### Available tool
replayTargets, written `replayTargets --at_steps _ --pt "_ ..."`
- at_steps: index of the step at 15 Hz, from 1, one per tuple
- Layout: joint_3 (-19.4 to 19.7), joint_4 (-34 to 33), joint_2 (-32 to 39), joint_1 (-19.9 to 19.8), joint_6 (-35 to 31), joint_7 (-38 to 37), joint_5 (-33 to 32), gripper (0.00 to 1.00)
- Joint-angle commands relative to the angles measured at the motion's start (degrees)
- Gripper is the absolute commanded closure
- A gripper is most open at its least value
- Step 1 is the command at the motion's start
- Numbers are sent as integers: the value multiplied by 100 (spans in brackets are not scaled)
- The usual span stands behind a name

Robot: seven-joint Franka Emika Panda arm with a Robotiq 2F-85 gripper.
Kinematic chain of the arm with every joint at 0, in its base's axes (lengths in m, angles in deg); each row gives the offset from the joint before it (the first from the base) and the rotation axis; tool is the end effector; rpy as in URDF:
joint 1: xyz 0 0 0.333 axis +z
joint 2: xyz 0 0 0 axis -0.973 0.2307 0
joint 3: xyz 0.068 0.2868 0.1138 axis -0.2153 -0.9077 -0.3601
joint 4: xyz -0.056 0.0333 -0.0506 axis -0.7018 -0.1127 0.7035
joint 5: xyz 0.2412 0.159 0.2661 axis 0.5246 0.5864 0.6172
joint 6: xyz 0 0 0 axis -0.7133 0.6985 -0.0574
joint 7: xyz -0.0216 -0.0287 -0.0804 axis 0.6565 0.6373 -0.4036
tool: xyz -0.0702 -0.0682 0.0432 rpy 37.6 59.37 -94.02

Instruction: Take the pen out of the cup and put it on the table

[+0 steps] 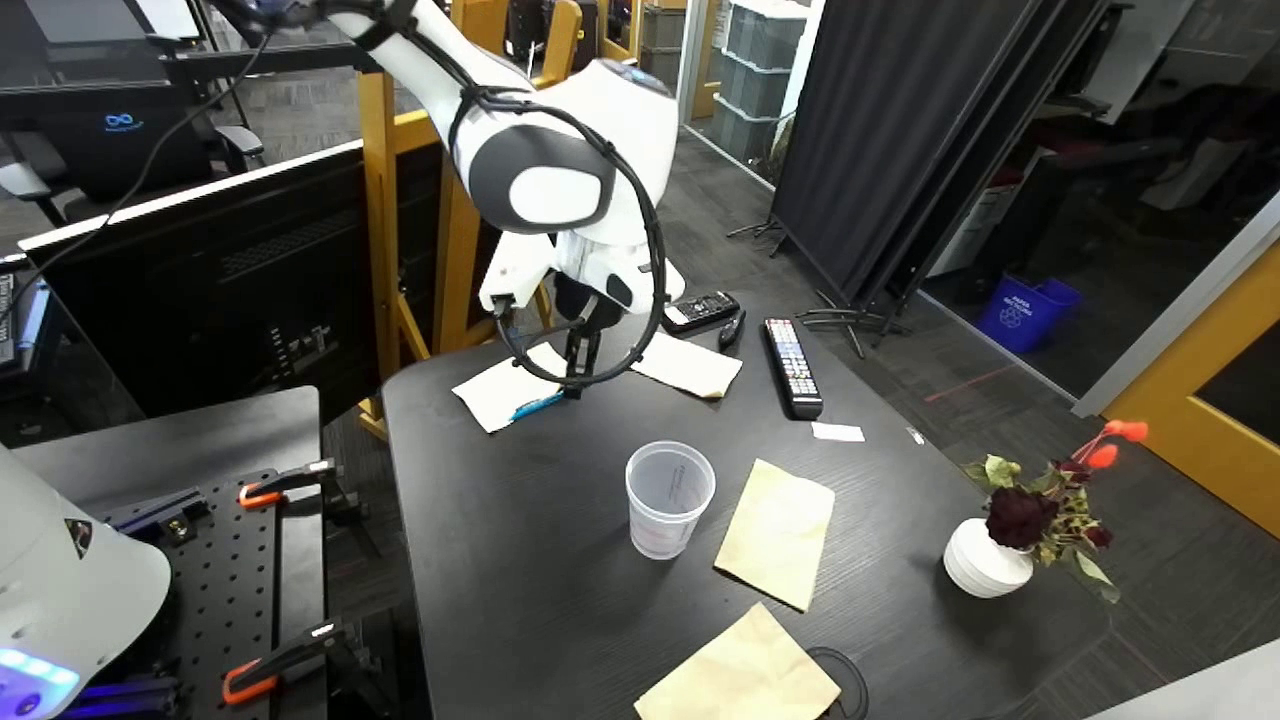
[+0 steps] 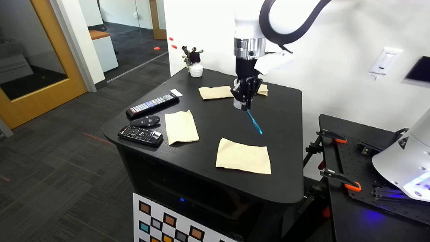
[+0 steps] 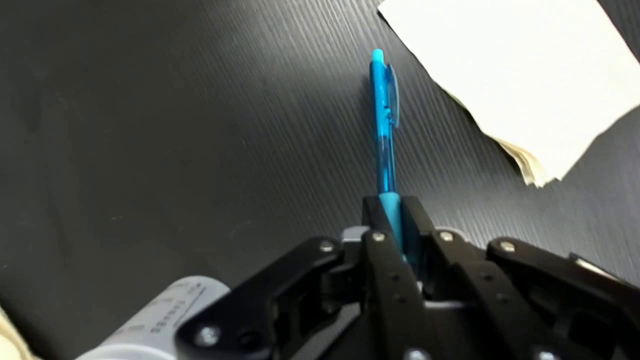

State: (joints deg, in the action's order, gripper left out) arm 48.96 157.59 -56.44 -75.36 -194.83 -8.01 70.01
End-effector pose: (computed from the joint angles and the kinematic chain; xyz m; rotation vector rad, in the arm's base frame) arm 0.5311 0.0126 0.2639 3.0615 -0.6722 -0.2082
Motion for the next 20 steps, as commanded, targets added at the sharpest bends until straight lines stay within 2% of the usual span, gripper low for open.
replayTargets --at_steps 1,4,5,6,7,8,15,16,19,20 --pt "8 -536 628 145 670 274 -156 97" --pt "45 -862 1002 297 1032 248 -363 97" --pt "63 -955 1081 346 1123 203 -433 91" --pt "84 -1035 1147 390 1191 158 -503 63" --pt "100 -1093 1177 420 1236 150 -571 62" --pt "120 -1137 1187 454 1273 105 -636 56" --pt "236 -947 740 489 1095 8 -914 4" --pt "232 -923 678 479 1089 25 -929 0" --pt "209 -880 574 462 1048 57 -951 0" --pt "176 -1049 799 417 1030 145 -850 0"
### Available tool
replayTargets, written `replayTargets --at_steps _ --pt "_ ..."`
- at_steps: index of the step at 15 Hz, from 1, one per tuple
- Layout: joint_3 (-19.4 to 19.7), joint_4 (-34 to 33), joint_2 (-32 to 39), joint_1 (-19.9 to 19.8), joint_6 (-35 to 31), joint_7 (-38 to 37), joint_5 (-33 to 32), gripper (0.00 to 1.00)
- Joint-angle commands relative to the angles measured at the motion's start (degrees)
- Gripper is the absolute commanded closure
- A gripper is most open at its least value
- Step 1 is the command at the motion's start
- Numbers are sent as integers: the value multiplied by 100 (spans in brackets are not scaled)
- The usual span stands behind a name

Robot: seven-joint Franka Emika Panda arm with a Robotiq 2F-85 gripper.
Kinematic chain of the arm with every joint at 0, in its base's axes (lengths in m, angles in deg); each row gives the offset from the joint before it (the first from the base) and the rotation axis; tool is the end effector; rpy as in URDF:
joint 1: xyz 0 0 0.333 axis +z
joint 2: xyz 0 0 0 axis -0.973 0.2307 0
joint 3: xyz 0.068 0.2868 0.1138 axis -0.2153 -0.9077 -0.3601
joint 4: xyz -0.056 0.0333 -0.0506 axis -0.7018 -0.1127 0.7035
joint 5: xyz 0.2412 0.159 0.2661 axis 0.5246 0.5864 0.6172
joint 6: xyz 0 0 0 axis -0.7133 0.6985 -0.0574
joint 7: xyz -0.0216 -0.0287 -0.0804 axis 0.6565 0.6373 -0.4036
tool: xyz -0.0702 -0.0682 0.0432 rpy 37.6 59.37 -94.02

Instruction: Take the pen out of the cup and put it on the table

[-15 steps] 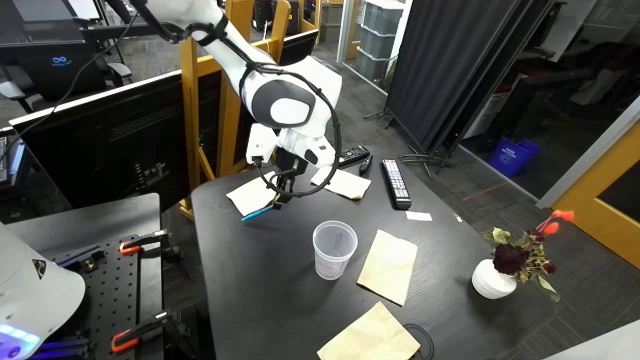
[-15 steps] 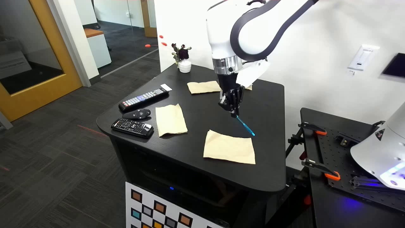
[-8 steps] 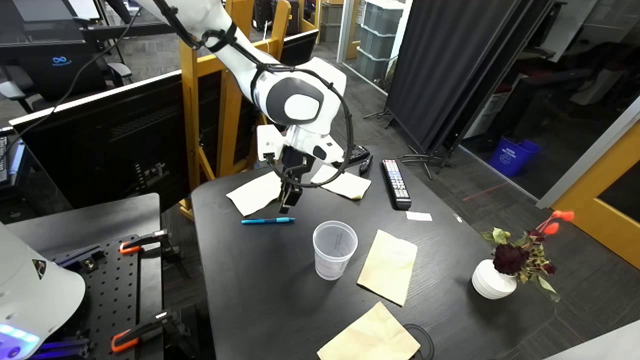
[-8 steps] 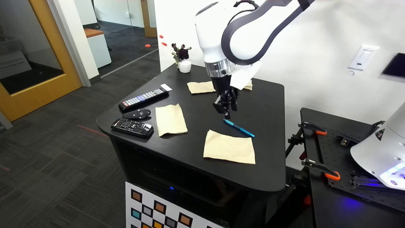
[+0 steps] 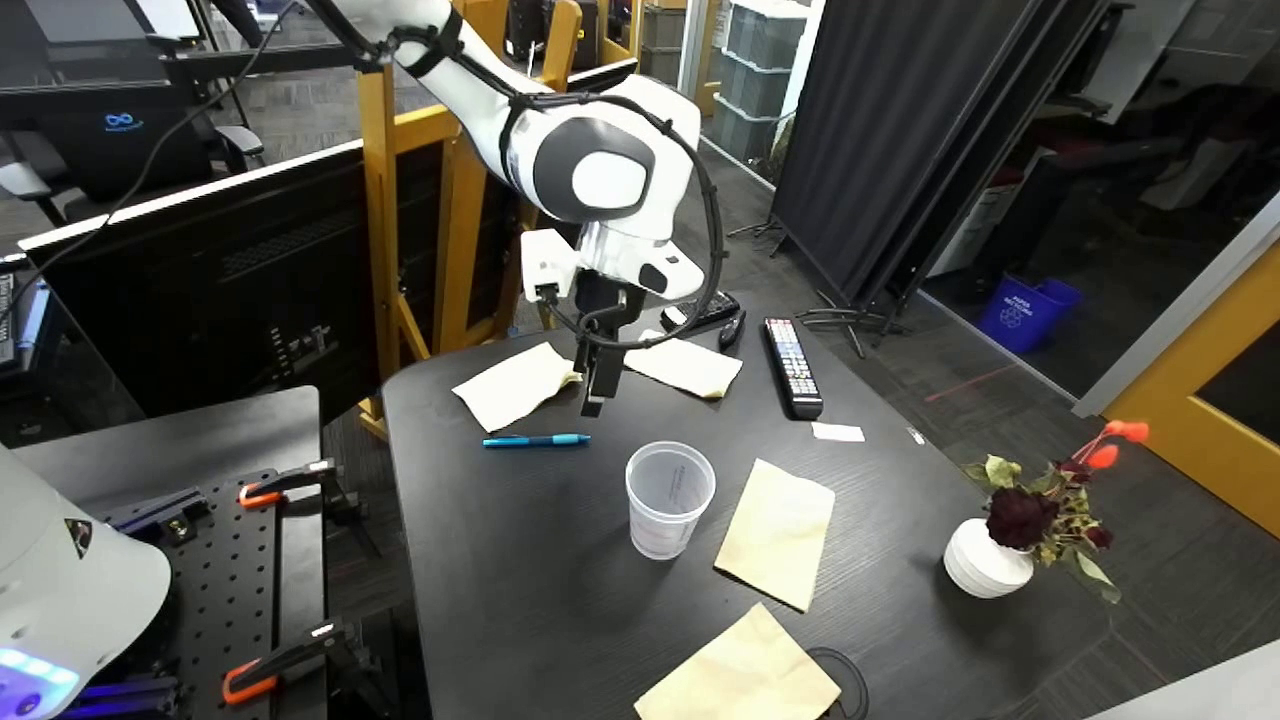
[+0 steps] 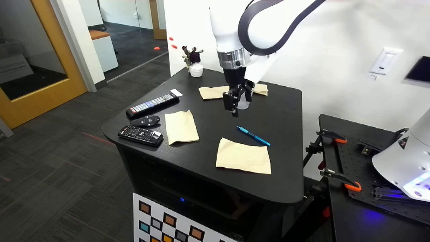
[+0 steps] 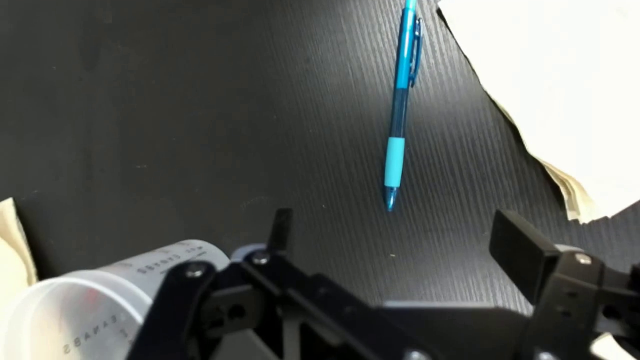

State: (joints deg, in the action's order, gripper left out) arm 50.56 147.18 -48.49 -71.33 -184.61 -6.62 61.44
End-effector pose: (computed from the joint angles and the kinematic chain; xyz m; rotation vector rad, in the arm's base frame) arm 0.5630 0.0320 0.2455 2.9445 -0.3917 -0.3535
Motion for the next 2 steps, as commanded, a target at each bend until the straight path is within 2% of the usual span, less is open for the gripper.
replayTargets --at_steps 1,2 --pt "14 -7 -11 13 8 7 8 0" --pt "14 -5 -6 13 8 8 8 0"
